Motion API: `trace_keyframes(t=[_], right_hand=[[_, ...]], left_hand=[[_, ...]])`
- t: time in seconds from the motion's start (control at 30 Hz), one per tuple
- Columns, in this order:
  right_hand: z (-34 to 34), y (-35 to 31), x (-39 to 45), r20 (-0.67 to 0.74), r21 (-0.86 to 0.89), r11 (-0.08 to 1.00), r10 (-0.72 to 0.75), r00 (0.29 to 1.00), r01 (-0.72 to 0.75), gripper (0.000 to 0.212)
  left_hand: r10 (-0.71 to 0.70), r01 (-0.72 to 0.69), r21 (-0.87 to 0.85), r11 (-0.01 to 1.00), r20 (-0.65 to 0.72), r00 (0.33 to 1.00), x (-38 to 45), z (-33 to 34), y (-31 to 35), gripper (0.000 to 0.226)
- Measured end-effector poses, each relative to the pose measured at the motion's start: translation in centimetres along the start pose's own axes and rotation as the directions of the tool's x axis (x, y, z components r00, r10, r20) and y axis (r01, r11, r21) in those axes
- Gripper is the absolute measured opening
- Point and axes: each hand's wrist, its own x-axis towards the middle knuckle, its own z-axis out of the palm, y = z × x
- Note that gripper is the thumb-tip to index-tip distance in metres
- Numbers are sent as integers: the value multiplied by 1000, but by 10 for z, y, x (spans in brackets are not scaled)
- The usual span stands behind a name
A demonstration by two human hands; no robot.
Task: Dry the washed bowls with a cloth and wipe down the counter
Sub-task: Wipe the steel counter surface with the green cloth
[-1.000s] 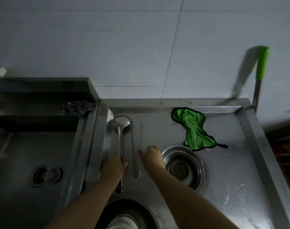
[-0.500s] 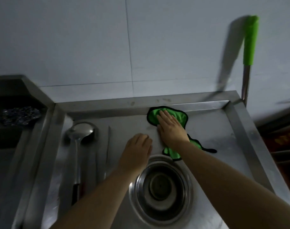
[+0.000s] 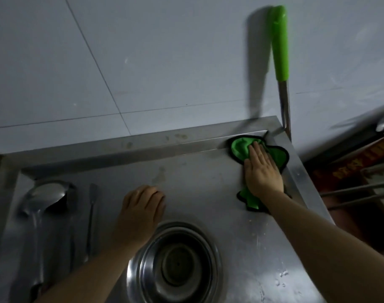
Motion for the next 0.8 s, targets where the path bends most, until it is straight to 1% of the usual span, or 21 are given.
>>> trace_keyframes(t=[0.07, 0.13, 0.17, 0.23, 0.3, 0.4, 0.43, 0.5, 0.57, 0.6, 0.67, 0.73, 0.8], right_hand=[[-3, 5, 3, 25, -8, 998, 55, 998, -54, 58], [2, -15, 0, 14, 29, 994, 101, 995, -102, 58], [7, -33, -3, 5, 45, 995, 92, 996, -92, 60], [20, -76, -15, 0, 60, 998, 0, 1000, 0, 62], [31, -123, -27, 33, 75, 992, -100, 994, 97, 58], [42, -176, -41, 89, 104, 974, -211, 974, 201, 57], [45, -187, -44, 101, 108, 964, -252, 962, 241, 56], [48, -191, -49, 127, 123, 939, -334, 934, 320, 56], [47, -175, -51, 102, 127, 915, -395, 913, 382, 55], [45, -162, -53, 73, 119, 915, -396, 916, 386, 54], [40, -135, -55, 47, 79, 944, -326, 944, 322, 54], [36, -121, -60, 54, 49, 978, -203, 978, 201, 56], [38, -135, -66, 76, 41, 997, -75, 994, 72, 57]], left_hand=[[10, -11, -11, 1000, -12, 1000, -1, -1, 0, 32], [8, -9, -24, 1000, -17, 1000, -1, 0, 0, 31], [3, -3, -24, 1000, -12, 1000, 0, 0, 0, 31], [-7, 7, -25, 1000, 1, 1000, 0, -1, 1, 30], [-6, 7, -44, 999, 10, 1000, 1, -3, -1, 29], [43, -38, -116, 993, 37, 998, 5, -10, -6, 29], [46, -38, -160, 986, 41, 998, 7, -13, -10, 30], [1, 12, -218, 976, 59, 998, 11, -24, -21, 32], [-34, 52, -198, 979, 92, 995, 12, -38, -34, 30], [-33, 52, -177, 983, 108, 994, 12, -45, -40, 28], [-33, 55, -157, 986, 141, 990, 14, -56, -51, 26], [-62, 83, -141, 987, 147, 987, 16, -65, -61, 25], [-113, 131, -127, 983, 139, 984, 15, -74, -72, 27]])
